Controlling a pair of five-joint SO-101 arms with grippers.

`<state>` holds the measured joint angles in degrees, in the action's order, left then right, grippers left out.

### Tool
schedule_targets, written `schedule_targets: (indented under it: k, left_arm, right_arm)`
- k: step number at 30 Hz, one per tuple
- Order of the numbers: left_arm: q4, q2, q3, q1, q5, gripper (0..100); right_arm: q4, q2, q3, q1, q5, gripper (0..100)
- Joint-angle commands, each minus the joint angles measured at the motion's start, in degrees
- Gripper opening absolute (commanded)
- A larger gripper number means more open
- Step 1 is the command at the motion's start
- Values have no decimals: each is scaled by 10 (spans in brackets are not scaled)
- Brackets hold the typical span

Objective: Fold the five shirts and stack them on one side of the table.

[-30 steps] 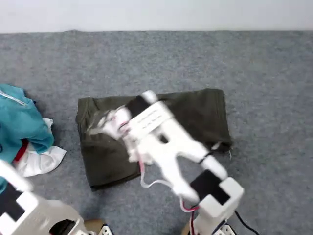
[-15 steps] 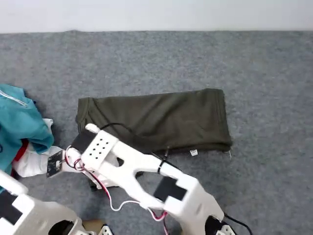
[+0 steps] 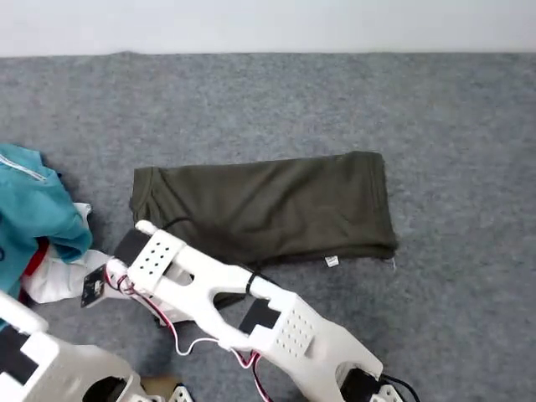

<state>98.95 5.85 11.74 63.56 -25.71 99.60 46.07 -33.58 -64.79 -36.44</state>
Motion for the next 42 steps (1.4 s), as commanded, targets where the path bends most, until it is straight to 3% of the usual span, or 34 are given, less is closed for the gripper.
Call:
schedule_targets:
  k: [1, 4, 9, 16, 24, 31, 37, 42]
  left_arm:
    - [14, -33, 3, -2, -2, 6]
    - [14, -33, 3, -2, -2, 6]
    - [14, -33, 3, -2, -2, 6]
    - [14, -33, 3, -2, -2, 6]
    - [14, -33, 3, -2, -2, 6]
    - [14, -33, 3, -2, -2, 6]
    - [14, -33, 3, -3, -2, 6]
    - [14, -33, 3, -22, 0, 6]
  right_arm:
    - [-14, 7, -25, -15, 4, 262]
    - [-39, 30, -25, -18, 9, 220]
    - [-62, 54, -30, -13, 40, 1]
    - [-57, 54, -62, 22, 46, 10]
    - [33, 53, -222, 77, 46, 10]
    - [31, 59, -342, 145, 46, 10]
    - [14, 62, -353, 195, 45, 13]
    - [13, 89, -356, 215, 46, 134]
